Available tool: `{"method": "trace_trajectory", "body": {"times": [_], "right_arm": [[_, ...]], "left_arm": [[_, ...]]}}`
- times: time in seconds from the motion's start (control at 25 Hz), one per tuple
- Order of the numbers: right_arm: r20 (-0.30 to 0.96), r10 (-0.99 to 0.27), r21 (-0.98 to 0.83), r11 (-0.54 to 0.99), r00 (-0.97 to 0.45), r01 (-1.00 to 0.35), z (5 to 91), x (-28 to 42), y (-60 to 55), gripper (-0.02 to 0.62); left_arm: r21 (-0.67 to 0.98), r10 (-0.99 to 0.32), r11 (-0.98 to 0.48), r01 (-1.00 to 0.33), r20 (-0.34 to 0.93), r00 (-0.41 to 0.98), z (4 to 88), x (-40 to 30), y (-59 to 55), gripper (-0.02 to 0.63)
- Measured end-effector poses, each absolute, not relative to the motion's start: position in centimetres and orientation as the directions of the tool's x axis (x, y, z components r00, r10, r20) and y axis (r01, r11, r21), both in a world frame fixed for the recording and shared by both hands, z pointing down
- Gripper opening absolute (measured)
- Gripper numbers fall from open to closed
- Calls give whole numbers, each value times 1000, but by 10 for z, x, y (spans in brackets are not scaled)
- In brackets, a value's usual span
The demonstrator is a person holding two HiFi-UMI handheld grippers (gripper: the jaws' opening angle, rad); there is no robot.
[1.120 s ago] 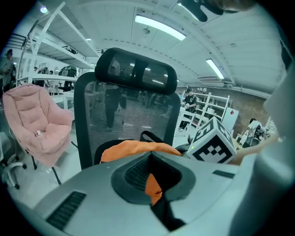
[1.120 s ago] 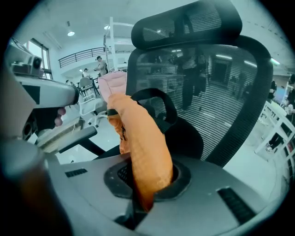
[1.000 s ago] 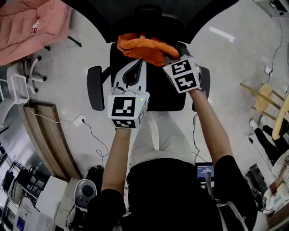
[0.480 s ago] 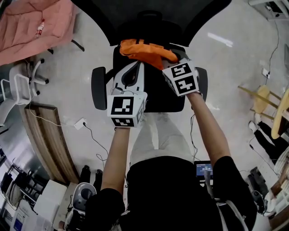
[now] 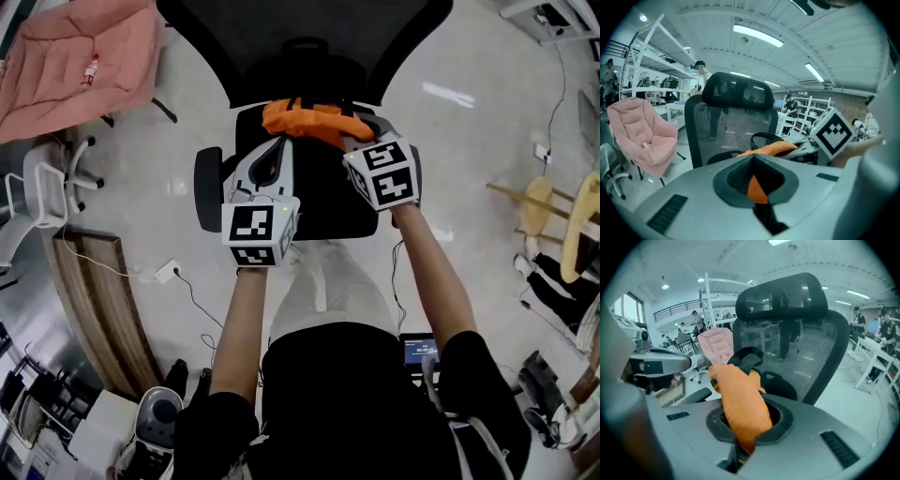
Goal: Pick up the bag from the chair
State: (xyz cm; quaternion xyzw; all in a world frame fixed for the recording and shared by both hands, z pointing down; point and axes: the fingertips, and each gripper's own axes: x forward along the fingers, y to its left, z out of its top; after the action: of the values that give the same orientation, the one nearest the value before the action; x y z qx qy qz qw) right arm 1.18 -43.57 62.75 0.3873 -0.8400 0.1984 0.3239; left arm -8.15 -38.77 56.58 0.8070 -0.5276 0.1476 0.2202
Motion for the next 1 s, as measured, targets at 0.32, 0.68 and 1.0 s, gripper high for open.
{"method": "trace_trajectory", "body": {"times": [0.32,0.68,1.0], "right_arm": [[641,-595,-95,565,-484,-820,559,34,-417,12],[557,-667,-121,525,-495,-843,490,28,-383,12],[500,-712,-97,519,-493,-849,440,16,-348,12]], "left_arm": [[193,-801,-365,-911,434,413,523,-75,-365,9],[189,-822,-385,-903,376,428,474,-81,-331,8],[196,-860,-370,-908,298,415,422,-105,-300,9]]}}
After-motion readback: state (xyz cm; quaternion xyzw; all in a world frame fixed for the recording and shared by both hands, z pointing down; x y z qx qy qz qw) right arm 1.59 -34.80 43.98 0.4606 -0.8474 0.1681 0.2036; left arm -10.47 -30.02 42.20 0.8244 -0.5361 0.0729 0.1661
